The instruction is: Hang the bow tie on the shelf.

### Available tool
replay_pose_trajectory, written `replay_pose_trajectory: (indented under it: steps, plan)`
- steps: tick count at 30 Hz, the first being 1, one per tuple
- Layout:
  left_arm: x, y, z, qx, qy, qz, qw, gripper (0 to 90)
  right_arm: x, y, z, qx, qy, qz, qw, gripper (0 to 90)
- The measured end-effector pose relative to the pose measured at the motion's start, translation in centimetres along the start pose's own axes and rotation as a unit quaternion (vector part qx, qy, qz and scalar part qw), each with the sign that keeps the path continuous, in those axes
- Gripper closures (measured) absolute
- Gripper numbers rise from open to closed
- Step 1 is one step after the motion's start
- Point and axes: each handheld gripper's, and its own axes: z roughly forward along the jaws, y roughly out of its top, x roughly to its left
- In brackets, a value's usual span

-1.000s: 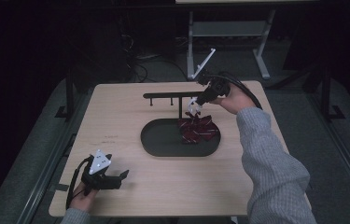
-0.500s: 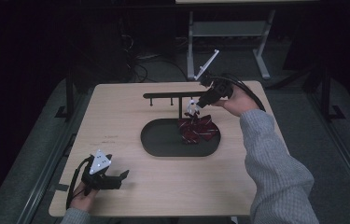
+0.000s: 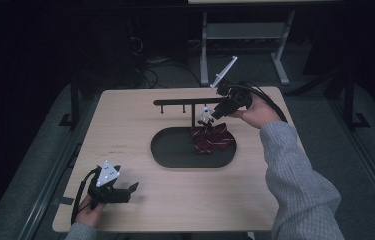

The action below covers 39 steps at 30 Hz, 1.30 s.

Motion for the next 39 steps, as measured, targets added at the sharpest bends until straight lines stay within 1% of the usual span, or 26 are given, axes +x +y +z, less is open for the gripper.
replay_pose_trajectory:
  steps: [7,10,14,18,25,27,35,36,39]
  plan:
    - [0.0,0.0,0.0,-0.001,0.0,-0.003,1.0,13.3,0.3,-0.3,0.0,-0.001,0.002,-0.004,1.0,65.2]
    - [0.0,0.0,0.0,-0.001,0.0,-0.002,1.0,13.3,0.6,-0.5,0.0,-0.001,0.005,-0.003,1.0,63.1]
    - [0.0,0.0,0.0,-0.001,-0.001,-0.002,1.0,13.3,0.9,-0.7,-0.1,-0.004,0.007,-0.008,0.9999,62.2]
    - [0.0,0.0,0.0,-0.001,-0.001,-0.002,1.0,13.3,1.1,-0.8,-0.2,-0.002,0.01,-0.007,0.9999,61.4]
    - [0.0,0.0,0.0,-0.001,-0.001,-0.001,1.0,13.3,1.4,-1.5,-0.1,-0.006,0.014,-0.008,0.9998,59.1]
    - [0.0,0.0,0.0,-0.001,-0.001,-0.002,1.0,13.3,1.7,-1.7,-0.1,-0.006,0.016,-0.01,0.9998,58.3]
    - [0.0,-0.1,0.0,-0.001,-0.001,-0.005,1.0,13.3,2.3,-2.3,0.1,-0.007,0.019,-0.016,0.9997,57.3]
    - [0.0,-0.1,0.0,-0.002,-0.002,-0.006,1.0,13.3,2.4,-2.5,0.2,-0.002,0.018,-0.017,0.9997,56.8]
    - [0.0,-0.1,0.0,0.001,-0.002,-0.002,1.0,13.3,2.5,-2.7,0.2,-0.003,0.018,-0.014,0.9997,55.9]
